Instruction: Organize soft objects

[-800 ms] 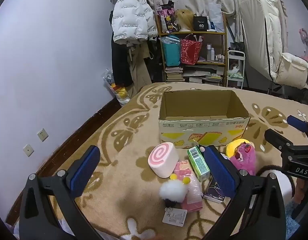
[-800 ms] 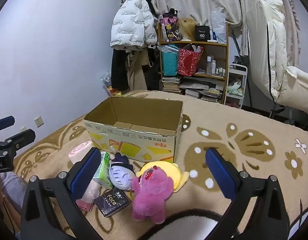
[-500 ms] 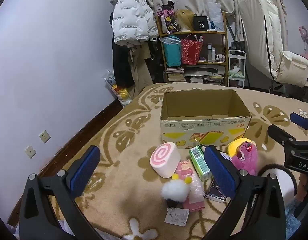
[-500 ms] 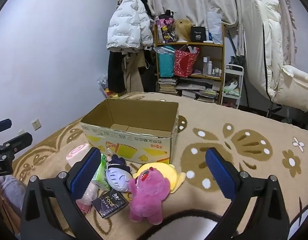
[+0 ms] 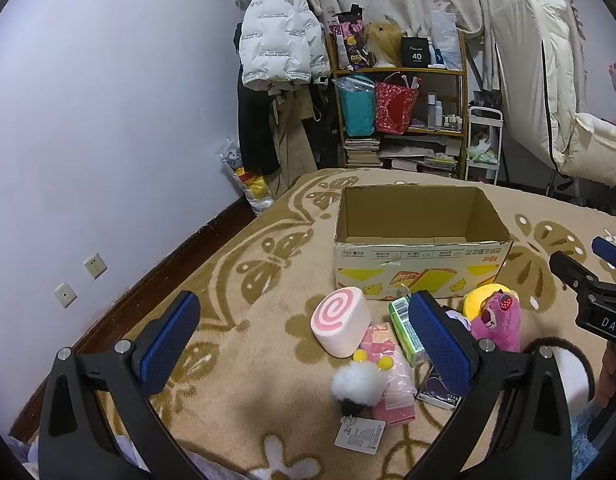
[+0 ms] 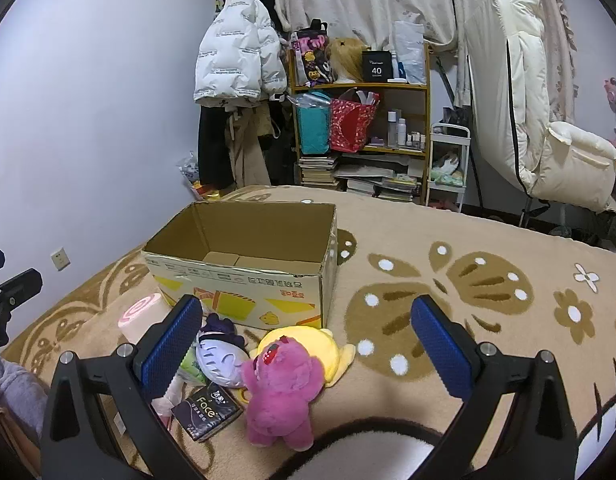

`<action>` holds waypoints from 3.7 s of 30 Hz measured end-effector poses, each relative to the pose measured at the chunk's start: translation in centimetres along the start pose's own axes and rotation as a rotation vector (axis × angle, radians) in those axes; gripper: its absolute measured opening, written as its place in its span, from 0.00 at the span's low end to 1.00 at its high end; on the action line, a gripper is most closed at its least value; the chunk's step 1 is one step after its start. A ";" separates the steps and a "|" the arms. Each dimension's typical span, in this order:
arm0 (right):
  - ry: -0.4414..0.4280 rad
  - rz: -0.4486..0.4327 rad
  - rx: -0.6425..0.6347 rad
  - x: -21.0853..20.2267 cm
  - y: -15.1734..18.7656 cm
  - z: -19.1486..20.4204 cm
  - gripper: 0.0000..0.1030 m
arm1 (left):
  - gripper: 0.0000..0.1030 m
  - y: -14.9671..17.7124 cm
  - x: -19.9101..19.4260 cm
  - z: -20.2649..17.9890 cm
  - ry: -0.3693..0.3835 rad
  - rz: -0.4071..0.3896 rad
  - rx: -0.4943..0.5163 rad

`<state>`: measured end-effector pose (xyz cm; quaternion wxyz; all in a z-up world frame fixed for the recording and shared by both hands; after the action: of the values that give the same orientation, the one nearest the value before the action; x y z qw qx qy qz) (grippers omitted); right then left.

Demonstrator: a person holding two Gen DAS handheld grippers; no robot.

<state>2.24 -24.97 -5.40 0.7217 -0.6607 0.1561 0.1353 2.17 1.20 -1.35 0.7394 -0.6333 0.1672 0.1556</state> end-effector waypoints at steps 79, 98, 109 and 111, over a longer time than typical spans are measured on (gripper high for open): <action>0.002 0.012 0.008 0.3 0.4 -0.3 1.00 | 1.00 0.5 0.7 0.0 -0.018 0.040 -0.001; 0.001 0.019 0.009 0.4 0.5 -0.4 1.00 | 1.00 0.4 0.9 0.1 -0.019 0.048 0.001; 0.001 0.035 0.029 0.7 1.1 -0.9 1.00 | 1.00 0.7 1.7 0.2 -0.058 0.085 0.018; 0.001 0.047 0.043 1.0 1.1 -1.1 1.00 | 1.00 0.8 2.1 0.3 -0.036 0.108 0.003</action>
<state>2.68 -26.01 -6.89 0.7321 -0.6413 0.1750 0.1486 3.70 1.67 -2.95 0.7338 -0.6194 0.1879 0.2063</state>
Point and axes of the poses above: each gripper's, at about its wrist camera, not at the fingertips, and x roughly the way its jaws point, z to its left, y to its underside, the point moved 3 cm from there along x, roughly the way its jaws point, and after that the axes turned 6 degrees about -z, right-handed, at the moved point
